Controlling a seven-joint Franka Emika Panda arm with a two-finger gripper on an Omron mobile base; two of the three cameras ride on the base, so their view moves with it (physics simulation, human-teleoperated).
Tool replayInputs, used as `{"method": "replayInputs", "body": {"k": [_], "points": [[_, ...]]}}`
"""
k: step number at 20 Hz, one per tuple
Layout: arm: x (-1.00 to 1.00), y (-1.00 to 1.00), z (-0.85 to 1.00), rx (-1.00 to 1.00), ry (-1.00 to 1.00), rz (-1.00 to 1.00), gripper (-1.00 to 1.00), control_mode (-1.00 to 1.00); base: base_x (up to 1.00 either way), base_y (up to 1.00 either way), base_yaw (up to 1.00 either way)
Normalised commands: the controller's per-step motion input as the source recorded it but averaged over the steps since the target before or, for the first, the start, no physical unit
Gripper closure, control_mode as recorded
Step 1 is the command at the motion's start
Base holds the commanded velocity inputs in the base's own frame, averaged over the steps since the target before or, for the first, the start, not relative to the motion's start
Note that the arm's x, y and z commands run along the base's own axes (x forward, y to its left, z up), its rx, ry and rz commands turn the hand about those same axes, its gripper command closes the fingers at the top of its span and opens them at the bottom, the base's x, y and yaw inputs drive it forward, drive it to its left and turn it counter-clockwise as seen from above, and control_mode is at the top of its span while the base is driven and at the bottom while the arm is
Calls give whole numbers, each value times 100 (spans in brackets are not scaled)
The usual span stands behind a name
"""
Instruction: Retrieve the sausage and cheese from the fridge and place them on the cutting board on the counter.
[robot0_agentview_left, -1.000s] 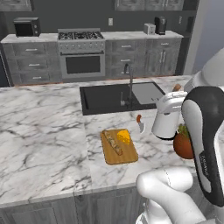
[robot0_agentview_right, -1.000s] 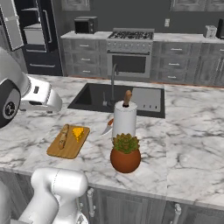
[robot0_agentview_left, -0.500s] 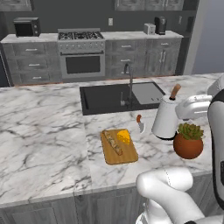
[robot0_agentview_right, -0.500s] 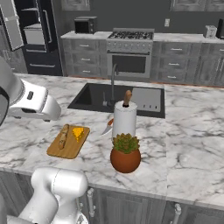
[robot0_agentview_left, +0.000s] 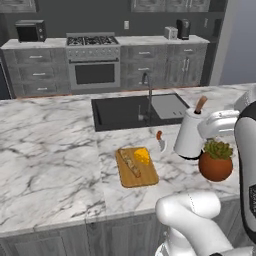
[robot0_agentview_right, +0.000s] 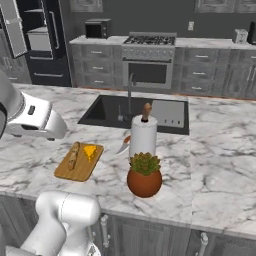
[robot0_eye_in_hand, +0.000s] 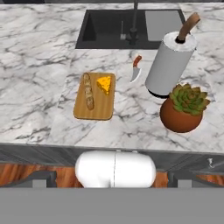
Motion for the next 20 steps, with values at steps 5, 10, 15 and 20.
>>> {"method": "replayInputs", "body": {"k": [5,10,15,20], "points": [[0,0,0,0,0,0,-100,100,-91,60,0],[0,0,0,0,0,0,-100,100,-100,64,3],[0,0,0,0,0,0,-100,100,-94,96,60],[0,0,0,0,0,0,-100,100,-49,46,99]]}}
